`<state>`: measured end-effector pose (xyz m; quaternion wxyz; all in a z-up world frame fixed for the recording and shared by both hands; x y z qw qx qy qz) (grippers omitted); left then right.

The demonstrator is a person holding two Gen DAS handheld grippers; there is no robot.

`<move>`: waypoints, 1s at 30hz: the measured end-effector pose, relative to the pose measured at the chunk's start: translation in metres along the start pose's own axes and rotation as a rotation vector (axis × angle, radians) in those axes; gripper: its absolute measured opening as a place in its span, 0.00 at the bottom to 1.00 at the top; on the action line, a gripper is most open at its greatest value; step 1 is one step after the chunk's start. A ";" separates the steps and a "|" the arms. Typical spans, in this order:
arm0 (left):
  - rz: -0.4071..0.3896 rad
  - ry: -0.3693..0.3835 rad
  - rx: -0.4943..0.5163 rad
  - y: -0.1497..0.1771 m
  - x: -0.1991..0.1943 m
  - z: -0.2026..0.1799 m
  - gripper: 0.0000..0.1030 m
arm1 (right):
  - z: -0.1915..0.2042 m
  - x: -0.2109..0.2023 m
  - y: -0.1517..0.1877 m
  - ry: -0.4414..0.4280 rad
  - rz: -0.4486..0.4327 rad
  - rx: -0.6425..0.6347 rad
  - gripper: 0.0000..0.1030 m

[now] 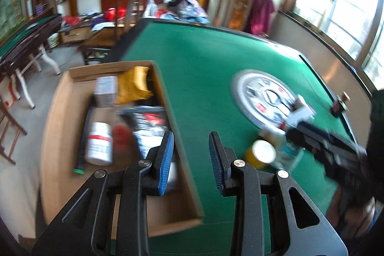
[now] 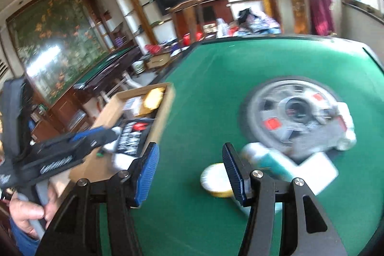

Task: Organize objects
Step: 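Move both tools back toward the remaining items on the table, then grasp the yellow-rimmed round tin with the left tool while the right tool grasps the teal cartoon packet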

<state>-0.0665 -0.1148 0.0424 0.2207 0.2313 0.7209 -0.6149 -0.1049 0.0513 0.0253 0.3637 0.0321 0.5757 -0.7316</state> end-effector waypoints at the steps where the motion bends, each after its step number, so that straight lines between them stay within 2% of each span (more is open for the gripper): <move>1: 0.008 0.013 0.006 0.002 0.003 -0.009 0.29 | -0.012 0.000 -0.003 0.020 -0.010 0.017 0.54; 5: 0.048 0.041 0.036 0.015 0.017 -0.040 0.29 | -0.060 0.010 0.000 0.099 0.018 0.066 0.54; 8: 0.072 0.057 0.056 0.023 0.024 -0.055 0.29 | -0.068 0.015 0.015 0.055 0.119 0.083 0.54; 10: 0.080 0.070 0.065 0.026 0.026 -0.059 0.29 | -0.055 0.005 0.025 -0.109 0.190 0.128 0.54; 12: 0.085 0.083 0.069 0.029 0.028 -0.063 0.29 | -0.031 -0.014 0.032 -0.340 0.255 0.128 0.54; 15: 0.101 0.093 0.081 0.032 0.036 -0.069 0.29 | -0.026 -0.040 0.023 -0.528 0.202 0.174 0.56; 16: 0.104 0.094 0.082 0.033 0.039 -0.071 0.29 | -0.030 -0.041 0.021 -0.530 0.190 0.192 0.58; 17: 0.109 0.099 0.081 0.035 0.042 -0.074 0.29 | -0.038 -0.040 0.018 -0.488 0.172 0.202 0.59; 18: 0.115 0.103 0.081 0.036 0.046 -0.076 0.29 | -0.050 -0.037 0.015 -0.387 0.141 0.184 0.59; 19: 0.119 0.103 0.082 0.036 0.048 -0.078 0.29 | -0.057 -0.036 0.014 -0.335 0.126 0.173 0.59; 21: 0.132 0.103 0.092 0.038 0.056 -0.083 0.29 | -0.066 -0.034 0.016 -0.287 0.129 0.191 0.59; 24: 0.152 0.107 0.129 0.041 0.066 -0.092 0.29 | -0.071 -0.035 0.013 -0.298 0.119 0.255 0.59; 27: 0.175 0.099 0.190 0.046 0.076 -0.103 0.30 | -0.075 -0.039 0.010 -0.280 0.106 0.264 0.59; 29: 0.163 0.091 0.199 0.045 0.078 -0.105 0.39 | -0.071 -0.040 0.011 -0.287 0.105 0.272 0.59; 30: 0.161 0.088 0.208 0.045 0.079 -0.107 0.40 | -0.073 -0.038 0.009 -0.287 0.099 0.279 0.59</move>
Point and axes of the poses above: each gripper's, at about its wrist camera, not at the fingertips, and x roughly the way its jaws point, z to its left, y to its underside, the point moved 8 cm from there along x, roughly the way its jaws point, and after that the axes turned 10 degrees about -z, right-handed, at the moved point
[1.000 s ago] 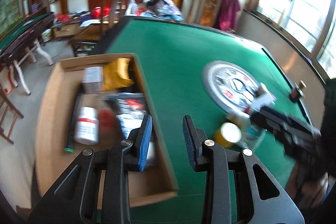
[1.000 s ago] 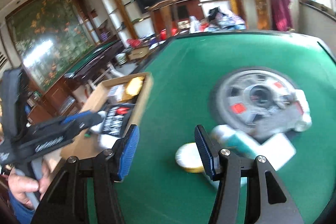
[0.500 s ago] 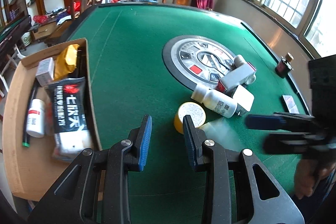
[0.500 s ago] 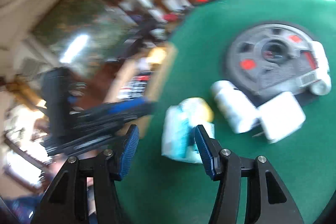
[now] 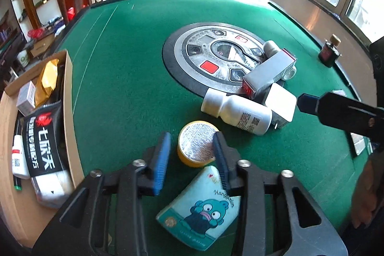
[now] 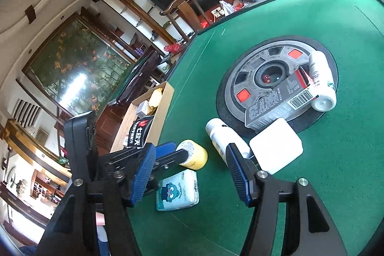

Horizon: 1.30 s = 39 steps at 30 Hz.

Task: Organize objects
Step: 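Grasp the yellow-rimmed round tin with the left tool while the right tool grasps the teal cartoon packet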

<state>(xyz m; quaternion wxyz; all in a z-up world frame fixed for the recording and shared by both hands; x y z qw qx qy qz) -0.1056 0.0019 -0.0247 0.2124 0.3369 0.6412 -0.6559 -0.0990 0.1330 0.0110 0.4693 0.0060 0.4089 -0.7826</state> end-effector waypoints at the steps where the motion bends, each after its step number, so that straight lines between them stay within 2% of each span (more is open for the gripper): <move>1: -0.002 -0.001 0.005 -0.001 0.001 -0.001 0.41 | -0.001 0.001 0.000 -0.002 0.003 -0.001 0.59; 11: 0.027 0.002 0.024 0.006 0.019 -0.010 0.45 | 0.003 0.009 0.004 -0.004 0.019 -0.001 0.59; 13: 0.027 0.011 0.001 0.008 0.025 -0.006 0.43 | 0.005 0.013 0.007 0.003 0.029 -0.013 0.59; 14: 0.023 0.014 -0.017 0.009 0.026 -0.004 0.38 | 0.005 0.014 0.009 0.007 0.033 -0.016 0.59; 20: -0.045 0.055 -0.112 -0.004 0.013 0.017 0.38 | 0.004 0.022 0.018 0.035 0.058 -0.055 0.59; 23: -0.115 0.054 -0.148 -0.018 -0.006 0.034 0.38 | 0.005 0.033 0.030 0.031 0.107 -0.080 0.59; 28: -0.221 -0.012 -0.217 -0.034 -0.029 0.077 0.38 | 0.034 0.064 0.060 -0.022 0.230 -0.211 0.59; 32: -0.242 -0.065 -0.266 -0.035 -0.034 0.103 0.38 | 0.060 0.092 0.064 -0.036 0.254 -0.322 0.59; 36: -0.260 -0.085 -0.290 -0.034 -0.040 0.116 0.38 | 0.066 0.123 0.082 -0.030 0.346 -0.412 0.59; 39: -0.252 -0.084 -0.292 -0.033 -0.038 0.117 0.38 | 0.063 0.120 0.093 -0.013 0.408 -0.449 0.59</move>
Point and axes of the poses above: each gripper's, at about its wrist camera, not at the fingertips, and x roughly the way its jaws point, z to its left, y to its underside, the point moved 8 cm from there along x, roughly the way its jaws point, and after that the axes turned 10 degrees about -z, right-handed, at the moved point
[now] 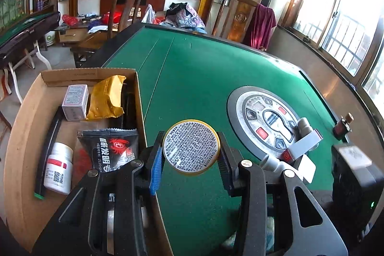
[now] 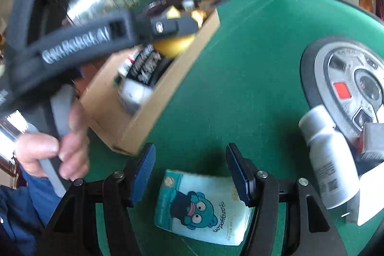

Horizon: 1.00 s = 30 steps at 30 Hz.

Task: Organize objects
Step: 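Grasp the yellow-rimmed round tin with the left tool while the right tool grasps the teal cartoon packet, then lift the tin and teal packet with both tools and carry them over the tray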

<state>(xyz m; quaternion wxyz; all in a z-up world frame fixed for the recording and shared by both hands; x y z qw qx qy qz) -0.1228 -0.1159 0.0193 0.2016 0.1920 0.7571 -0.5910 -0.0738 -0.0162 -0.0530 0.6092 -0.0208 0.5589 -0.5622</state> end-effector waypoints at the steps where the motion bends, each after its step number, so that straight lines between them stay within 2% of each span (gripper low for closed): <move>1: 0.000 0.003 0.003 0.001 0.000 -0.002 0.38 | 0.001 -0.006 0.002 -0.006 0.003 -0.005 0.59; 5: 0.008 0.007 0.012 0.003 0.001 -0.003 0.38 | 0.001 -0.041 0.018 -0.033 0.031 -0.005 0.59; 8: 0.014 0.004 0.011 0.004 0.002 -0.003 0.38 | 0.013 -0.064 0.036 -0.055 0.046 -0.095 0.62; 11: 0.013 0.008 0.021 0.004 0.002 -0.005 0.38 | 0.026 -0.069 0.051 0.017 0.054 -0.200 0.63; 13: 0.013 0.011 0.024 0.004 0.001 -0.006 0.38 | 0.023 -0.067 0.042 0.124 0.025 -0.256 0.63; 15: 0.018 0.012 0.023 0.005 0.002 -0.006 0.38 | 0.027 -0.061 0.040 0.215 0.022 -0.374 0.63; 20: 0.019 0.013 0.024 0.005 0.003 -0.006 0.38 | 0.025 -0.039 0.041 0.236 0.090 -0.523 0.63; 22: 0.020 0.016 0.027 0.005 0.003 -0.007 0.38 | 0.018 -0.032 0.043 0.198 0.127 -0.522 0.64; 26: 0.020 0.022 0.033 0.005 0.003 -0.009 0.38 | 0.002 -0.032 0.038 0.134 0.112 -0.423 0.63; 27: 0.022 0.023 0.036 0.006 0.003 -0.010 0.38 | -0.004 -0.036 0.035 0.113 0.093 -0.382 0.61; 29: 0.026 0.028 0.041 0.007 0.005 -0.011 0.38 | -0.012 -0.041 0.031 0.127 0.070 -0.342 0.47; 30: 0.027 0.028 0.043 0.008 0.005 -0.012 0.38 | -0.015 -0.044 0.027 0.117 0.055 -0.294 0.46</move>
Point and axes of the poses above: each gripper's, at about its wrist camera, not at the fingertips, and x roughly the way its jaws point, z to its left, y to its underside, the point moved 8 cm from there along x, roughly the way its jaws point, and after that the axes turned 10 degrees about -z, right-handed, at the moved point
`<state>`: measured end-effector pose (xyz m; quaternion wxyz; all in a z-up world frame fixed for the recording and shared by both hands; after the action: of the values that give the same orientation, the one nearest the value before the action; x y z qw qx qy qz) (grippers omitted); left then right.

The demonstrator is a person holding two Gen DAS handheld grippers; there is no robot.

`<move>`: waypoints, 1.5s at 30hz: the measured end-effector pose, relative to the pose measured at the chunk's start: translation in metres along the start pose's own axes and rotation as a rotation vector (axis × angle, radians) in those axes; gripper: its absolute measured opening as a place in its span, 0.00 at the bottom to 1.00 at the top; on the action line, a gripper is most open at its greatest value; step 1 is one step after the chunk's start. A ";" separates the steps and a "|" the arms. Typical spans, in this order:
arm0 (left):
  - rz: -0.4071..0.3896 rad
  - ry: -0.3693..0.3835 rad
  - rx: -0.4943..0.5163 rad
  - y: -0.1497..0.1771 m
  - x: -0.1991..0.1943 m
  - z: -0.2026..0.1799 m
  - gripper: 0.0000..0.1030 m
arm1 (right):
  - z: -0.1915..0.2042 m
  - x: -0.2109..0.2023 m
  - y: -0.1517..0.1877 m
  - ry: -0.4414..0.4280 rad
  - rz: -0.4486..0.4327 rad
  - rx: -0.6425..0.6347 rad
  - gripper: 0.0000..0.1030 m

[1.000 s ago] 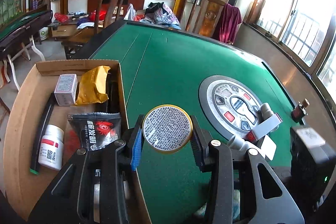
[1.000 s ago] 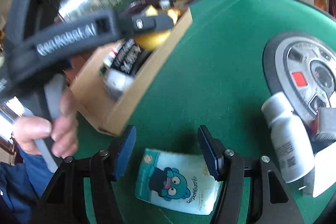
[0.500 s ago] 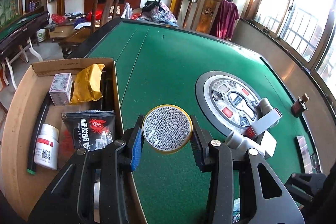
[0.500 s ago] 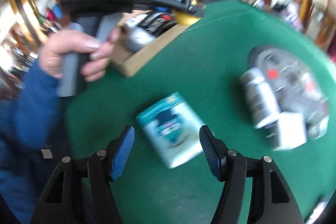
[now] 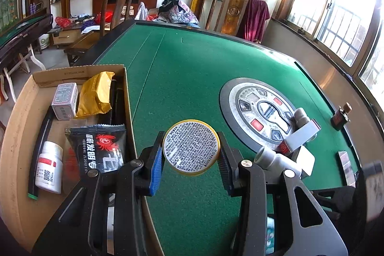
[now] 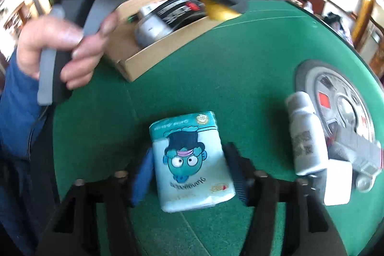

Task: Organize objects
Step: 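Lift the tin and teal packet with both tools and carry them over the tray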

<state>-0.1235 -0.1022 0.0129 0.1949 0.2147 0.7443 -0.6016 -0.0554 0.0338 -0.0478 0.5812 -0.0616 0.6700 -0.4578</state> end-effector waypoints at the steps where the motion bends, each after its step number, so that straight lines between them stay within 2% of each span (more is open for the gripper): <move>1: 0.001 0.001 0.003 0.000 0.000 -0.001 0.38 | -0.003 -0.001 0.000 -0.006 -0.011 0.027 0.44; 3: 0.001 0.005 0.002 0.001 0.000 -0.002 0.38 | -0.008 -0.003 -0.003 0.001 -0.032 0.083 0.39; 10: -0.003 0.007 0.002 0.001 -0.001 -0.002 0.38 | -0.021 -0.034 -0.024 0.075 -0.201 0.254 0.39; 13: 0.000 0.010 0.008 0.001 -0.002 -0.004 0.38 | -0.039 -0.042 -0.029 0.152 -0.250 0.312 0.39; 16: 0.001 0.013 0.014 0.002 -0.002 -0.007 0.38 | -0.048 -0.044 -0.036 0.164 -0.285 0.382 0.39; 21: 0.006 0.016 0.022 0.004 -0.001 -0.010 0.38 | -0.056 -0.047 -0.034 0.196 -0.295 0.431 0.39; 24: 0.008 0.019 0.025 0.004 0.000 -0.013 0.38 | -0.041 -0.047 -0.028 0.203 -0.294 0.442 0.39; 45: 0.019 0.041 0.033 0.009 0.000 -0.020 0.38 | -0.040 -0.047 -0.025 0.246 -0.320 0.476 0.39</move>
<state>-0.1194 -0.0804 0.0093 0.1817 0.2370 0.7360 -0.6075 -0.0852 0.0701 -0.0006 0.4142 0.0274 0.5912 -0.6915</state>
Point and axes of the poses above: each gripper's, at about its wrist camera, not at the fingertips, and x roughly the way its jaws point, z to its left, y to its underside, the point moved 8 cm from there along x, roughly the way its jaws point, and after that the axes turned 10 degrees about -z, right-handed, at the moved point
